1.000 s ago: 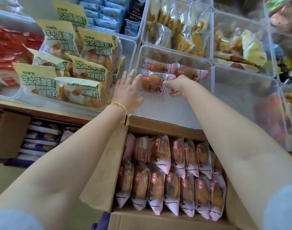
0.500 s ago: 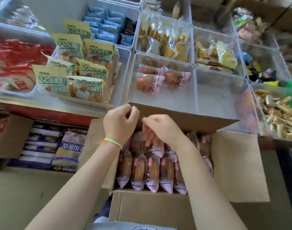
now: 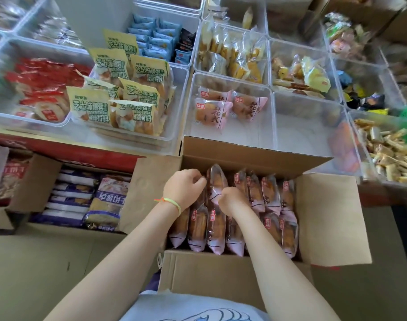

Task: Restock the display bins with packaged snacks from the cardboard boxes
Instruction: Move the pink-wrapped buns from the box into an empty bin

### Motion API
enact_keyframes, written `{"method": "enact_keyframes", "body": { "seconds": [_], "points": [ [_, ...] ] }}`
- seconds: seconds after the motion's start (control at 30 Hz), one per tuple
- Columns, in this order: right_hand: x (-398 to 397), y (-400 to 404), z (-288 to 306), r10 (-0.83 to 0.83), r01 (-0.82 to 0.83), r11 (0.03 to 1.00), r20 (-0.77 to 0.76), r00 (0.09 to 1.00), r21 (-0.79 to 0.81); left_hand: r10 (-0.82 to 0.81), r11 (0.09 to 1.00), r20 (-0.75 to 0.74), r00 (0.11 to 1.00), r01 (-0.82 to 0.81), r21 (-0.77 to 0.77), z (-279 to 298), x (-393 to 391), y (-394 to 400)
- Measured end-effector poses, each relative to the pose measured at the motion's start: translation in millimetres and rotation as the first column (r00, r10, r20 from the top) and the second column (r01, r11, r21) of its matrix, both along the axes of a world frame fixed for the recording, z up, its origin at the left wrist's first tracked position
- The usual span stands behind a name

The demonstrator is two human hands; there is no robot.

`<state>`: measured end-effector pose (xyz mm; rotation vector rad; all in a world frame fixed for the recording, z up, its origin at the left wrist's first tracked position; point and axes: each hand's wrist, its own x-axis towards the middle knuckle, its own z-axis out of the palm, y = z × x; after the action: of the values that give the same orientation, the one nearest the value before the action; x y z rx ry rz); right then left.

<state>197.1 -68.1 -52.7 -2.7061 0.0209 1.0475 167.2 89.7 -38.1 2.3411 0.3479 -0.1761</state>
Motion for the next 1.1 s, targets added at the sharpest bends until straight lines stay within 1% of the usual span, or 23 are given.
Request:
{"method": "enact_keyframes", "body": {
  "seconds": [0.07,0.13,0.17,0.23,0.3,0.37,0.4,0.47,0.53,0.57,0.6,0.63,0.7,0.73,0.77,0.8,0.83,0.9,0.97,1.0,1.03,1.07,1.1],
  "points": [
    [-1.3,-7.9,18.9,-0.018,0.006,0.988,0.076,0.997,0.155,-0.014,0.996,-0.049,0.999,0.009,-0.091,-3.5,0.7,7.4],
    [-1.9,-19.7,46.3,-0.072,0.021,0.949,0.152,0.986,0.315,-0.028,0.978,-0.043,0.999,0.019,-0.21,-4.0,1.3,14.3],
    [-0.3,-26.8,62.3,-0.076,0.011,0.929,0.161,0.984,0.37,-0.033,0.958,-0.017,0.999,0.027,-0.285,-0.6,2.1,16.2],
    [4.5,-40.0,93.8,-0.086,0.018,0.875,0.118,0.989,0.485,-0.027,0.909,0.016,1.0,0.031,-0.415,13.1,6.1,20.4],
    [12.3,-52.1,117.2,-0.157,0.066,0.778,0.091,0.984,0.624,-0.071,0.832,0.011,0.997,0.066,-0.55,36.5,11.1,24.0],
    [20.4,-59.4,130.8,-0.245,0.096,0.703,0.114,0.963,0.705,-0.173,0.72,0.067,0.983,0.172,-0.672,58.3,15.8,24.7],
    [24.5,-60.2,134.1,-0.284,0.099,0.693,0.145,0.948,0.714,-0.194,0.689,0.092,0.977,0.202,-0.696,68.4,17.6,23.5],
    [30.9,-54.7,143.1,-0.358,0.106,0.651,0.18,0.916,0.752,-0.15,0.659,0.141,0.979,0.205,-0.724,84.1,21.6,20.6],
    [37.1,-48.0,151.4,-0.43,0.159,0.525,0.1,0.897,0.836,-0.057,0.648,0.187,0.981,0.179,-0.741,92.9,28.9,20.8],
    [40.2,-45.3,155.8,-0.43,0.179,0.476,0.05,0.901,0.861,-0.009,0.639,0.201,0.98,0.161,-0.752,95.0,33.3,22.2],
    [44.7,-43.3,160.1,-0.391,0.176,0.472,0.027,0.92,0.864,0.028,0.631,0.211,0.977,0.147,-0.761,98.5,37.8,24.5],
    [48.8,-39.9,165.9,-0.328,0.149,0.506,0.029,0.944,0.85,0.048,0.637,0.222,0.974,0.141,-0.758,102.1,42.7,27.1],
    [60.5,-32.4,174.4,-0.234,0.086,0.577,0.063,0.97,0.812,0.037,0.66,0.241,0.97,0.157,-0.735,109.4,53.8,32.5],
    [68.5,-28.2,178.4,-0.239,0.077,0.578,0.079,0.968,0.812,0.018,0.66,0.255,0.967,0.18,-0.73,113.4,59.3,35.2],
    [77.4,-23.9,181.9,-0.268,0.073,0.559,0.096,0.959,0.826,-0.002,0.661,0.276,0.961,0.208,-0.721,117.0,65.3,37.4],
    [87.7,-20.2,183.8,-0.302,0.061,0.546,0.129,0.945,0.835,0.006,0.68,0.3,0.954,0.216,-0.701,119.2,72.5,39.9],
    [99.1,-15.7,184.4,-0.333,0.034,0.553,0.183,0.925,0.833,0.044,0.734,0.322,0.946,0.188,-0.653,117.4,81.8,43.6],
    [124.7,-6.8,180.5,-0.391,0.008,0.578,0.269,0.88,0.816,0.153,0.851,0.338,0.929,0.05,-0.523,106.0,101.2,52.6],
    [157.2,0.9,164.1,-0.439,0.051,0.598,0.274,0.856,0.8,0.192,0.925,0.263,0.946,-0.084,-0.371,85.3,119.9,62.4],
    [173.0,5.2,152.3,-0.443,0.077,0.621,0.268,0.856,0.78,0.157,0.959,0.19,0.969,-0.104,-0.263,70.3,128.0,66.4],
    [188.0,9.6,138.0,-0.436,0.107,0.649,0.253,0.864,0.753,0.096,0.985,0.111,0.989,-0.078,-0.155,53.7,134.7,69.2],
    [201.4,13.0,121.8,-0.419,0.149,0.684,0.217,0.881,0.714,0.035,0.996,0.048,0.998,-0.031,-0.079,38.4,139.8,70.1],
    [211.1,17.2,106.4,-0.395,0.188,0.72,0.171,0.903,0.668,-0.015,0.999,0.007,1.0,0.016,-0.034,25.0,143.8,69.4]
  ]
}}
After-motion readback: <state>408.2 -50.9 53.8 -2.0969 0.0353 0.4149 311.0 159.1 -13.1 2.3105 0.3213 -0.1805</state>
